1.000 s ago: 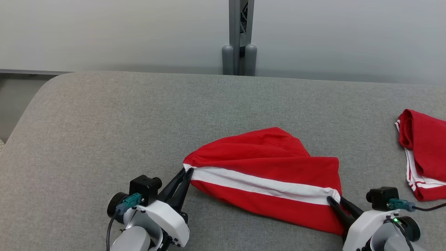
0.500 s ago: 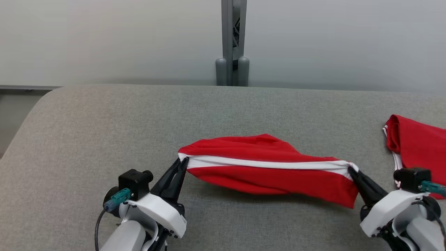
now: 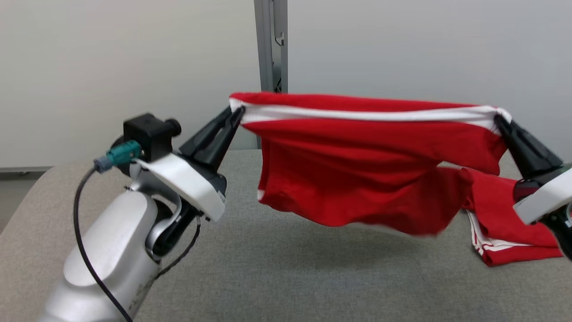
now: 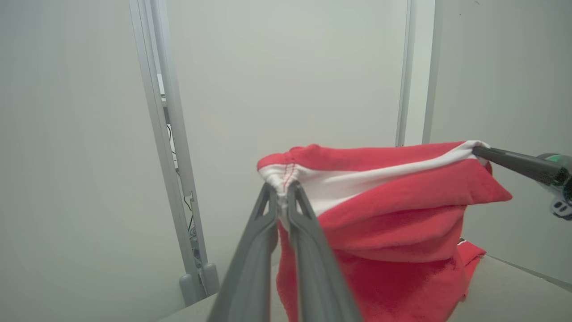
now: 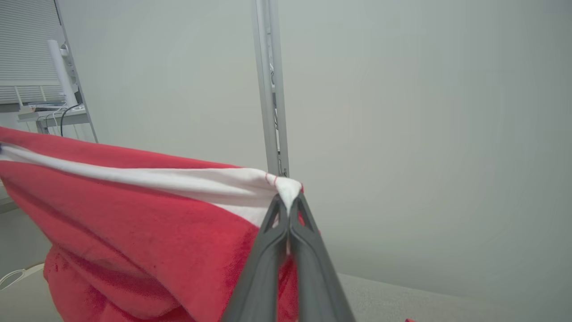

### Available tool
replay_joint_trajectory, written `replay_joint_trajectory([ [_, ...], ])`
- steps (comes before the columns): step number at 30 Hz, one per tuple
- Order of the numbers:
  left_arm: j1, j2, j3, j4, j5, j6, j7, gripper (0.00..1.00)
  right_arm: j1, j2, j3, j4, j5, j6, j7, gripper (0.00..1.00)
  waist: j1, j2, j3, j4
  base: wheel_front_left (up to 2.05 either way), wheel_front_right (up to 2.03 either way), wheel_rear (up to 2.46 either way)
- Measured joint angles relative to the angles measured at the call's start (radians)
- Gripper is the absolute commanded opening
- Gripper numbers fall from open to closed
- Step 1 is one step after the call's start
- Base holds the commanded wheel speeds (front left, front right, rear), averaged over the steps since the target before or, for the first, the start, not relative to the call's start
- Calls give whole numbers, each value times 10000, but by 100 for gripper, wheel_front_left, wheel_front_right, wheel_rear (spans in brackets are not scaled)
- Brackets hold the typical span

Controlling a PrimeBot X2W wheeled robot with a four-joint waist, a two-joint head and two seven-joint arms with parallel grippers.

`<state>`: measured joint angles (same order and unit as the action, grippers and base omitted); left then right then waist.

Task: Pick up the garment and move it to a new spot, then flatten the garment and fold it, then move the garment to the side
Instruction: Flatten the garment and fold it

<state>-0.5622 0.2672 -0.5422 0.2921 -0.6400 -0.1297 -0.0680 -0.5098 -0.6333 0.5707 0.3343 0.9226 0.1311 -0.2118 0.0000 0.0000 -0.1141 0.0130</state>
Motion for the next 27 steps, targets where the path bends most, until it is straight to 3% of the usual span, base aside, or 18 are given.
replay_joint_trajectory([
  [6, -1088, 537, -537, -602, -867, -2, 481, 0, -851, -679, -17, -176, -163, 2, 543, 0, 0, 0, -544, -272, 0, 0, 0],
  [12, 135, 759, -1210, -493, -1277, -2, 267, 0, 271, -650, 660, -157, -4, 0, 1335, 0, 0, 0, -555, -480, 0, 0, 0],
  [16, 1712, 635, -1661, 10, -1135, 113, -571, 0, 1483, -77, 984, 523, -391, 0, 1047, 0, 0, 1, -245, -498, 0, 0, 0],
  [22, 3016, 173, -2094, 1406, -702, 255, -1639, 0, 2674, 1406, 1455, 2245, -445, 0, 272, 0, 0, 0, 348, -414, 0, 0, 0],
  [23, 3118, 73, -2079, 1555, -702, 255, -1720, 0, 2754, 1572, 1503, 2474, -449, 0, 142, 5, 0, -1, 429, -382, 0, 0, 0],
  [24, 3178, -19, -2063, 1676, -698, 255, -1776, 0, 2826, 1712, 1546, 2681, -449, 0, 40, 44, 0, 0, 503, -340, 0, 0, 0],
  [25, 3211, -77, -2046, 1755, -637, 255, -1812, 0, 2919, 1824, 1555, 2817, -428, 0, -69, 100, 0, 0, 561, -284, 0, 0, 0],
  [27, 3251, -109, -2013, 1870, -437, 255, -1881, 0, 3108, 1967, 1538, 2915, -326, 0, -263, 100, 0, 0, 673, -168, 0, 0, 0],
])
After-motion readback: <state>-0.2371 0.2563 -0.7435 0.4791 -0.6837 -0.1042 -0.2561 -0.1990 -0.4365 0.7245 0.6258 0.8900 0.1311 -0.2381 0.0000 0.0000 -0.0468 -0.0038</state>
